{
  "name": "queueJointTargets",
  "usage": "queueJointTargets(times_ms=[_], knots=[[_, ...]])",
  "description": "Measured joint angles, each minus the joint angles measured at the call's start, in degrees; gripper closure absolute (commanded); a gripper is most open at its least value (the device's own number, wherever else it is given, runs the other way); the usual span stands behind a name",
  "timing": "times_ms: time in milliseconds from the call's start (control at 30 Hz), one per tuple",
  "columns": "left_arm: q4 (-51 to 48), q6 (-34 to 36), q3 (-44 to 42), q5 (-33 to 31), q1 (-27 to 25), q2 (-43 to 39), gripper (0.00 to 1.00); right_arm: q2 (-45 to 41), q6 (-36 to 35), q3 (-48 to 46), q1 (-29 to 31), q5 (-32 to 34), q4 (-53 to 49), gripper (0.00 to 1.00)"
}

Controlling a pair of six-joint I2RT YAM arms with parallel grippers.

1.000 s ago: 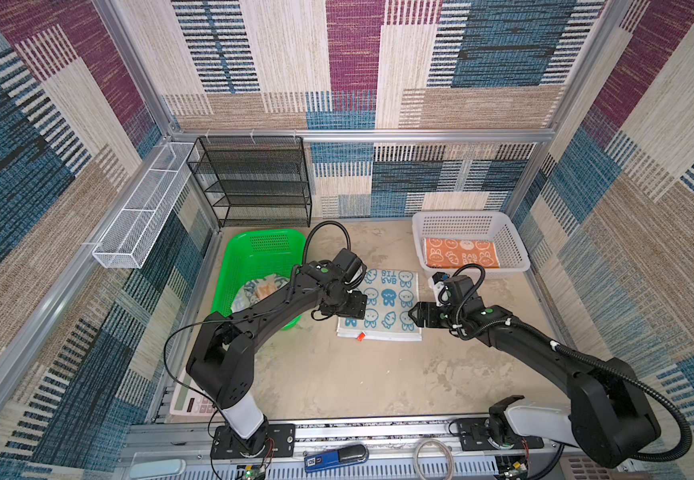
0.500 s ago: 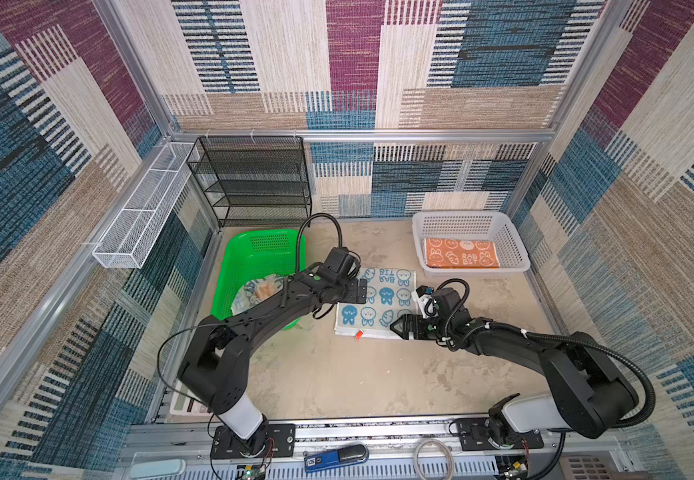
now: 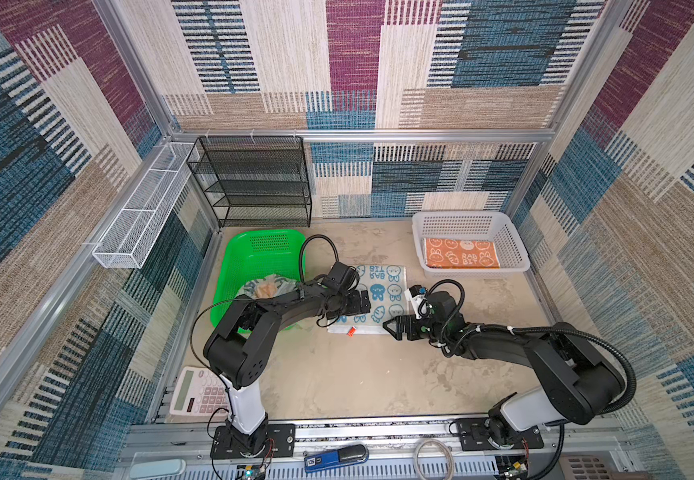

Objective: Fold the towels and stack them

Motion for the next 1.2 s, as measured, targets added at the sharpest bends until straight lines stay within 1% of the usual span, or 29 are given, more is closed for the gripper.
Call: queueJointTargets(times_ms=[100,200,267,367,433,500,567,600,667,833,933,1067,1200], knots=[[1.7,-0.9,-3.5,0.0,0.0,-2.6,0.01,0.2,-0.4,2.3,1.3,1.4,-3.0,0.01],[-3.1,-1.0,-2.6,-1.5,0.0,-4.3,0.01,-1.1,-0.4,5.5,1.5,2.5,-10.8,0.01],[-7.9,0.1,1.2,-4.6,0.0,-5.3,0.01,-2.2,-0.4,9.2,0.9,3.8,-17.3,0.01],[-11.1,3.5,8.4,-10.5,0.2,-6.5,0.01,-2.1,-1.4,17.1,-1.3,5.8,-22.9,0.01],[-12.2,5.7,12.3,-13.5,0.7,-6.1,0.01,-0.2,-2.6,22.7,-3.1,7.0,-25.3,0.01],[-14.0,7.0,16.8,-14.8,2.6,-3.9,0.01,3.6,-4.3,28.6,-4.9,8.2,-27.4,0.01],[-14.8,7.6,20.6,-13.8,5.9,-0.8,0.01,7.8,-5.8,33.9,-6.5,9.6,-29.2,0.01],[-15.1,7.6,21.8,-12.2,7.3,0.5,0.01,9.9,-6.5,36.2,-7.1,10.0,-29.9,0.00],[-15.1,7.6,22.9,-10.0,9.1,2.3,0.01,13.9,-7.5,40.5,-7.7,11.3,-31.4,0.02],[-14.9,7.7,25.7,-3.0,8.9,5.9,0.01,22.4,-9.6,48.9,-7.9,11.9,-33.3,0.10],[-15.1,7.7,27.3,-1.0,9.1,8.9,0.01,26.6,-10.3,52.0,-8.1,12.1,-34.1,0.15],[-15.7,7.7,28.7,0.7,9.5,11.8,0.01,30.0,-11.2,53.4,-8.9,12.8,-34.9,0.24],[-16.2,7.8,29.6,1.8,9.9,14.2,0.01,31.8,-11.8,53.9,-9.7,13.0,-35.1,0.28]])
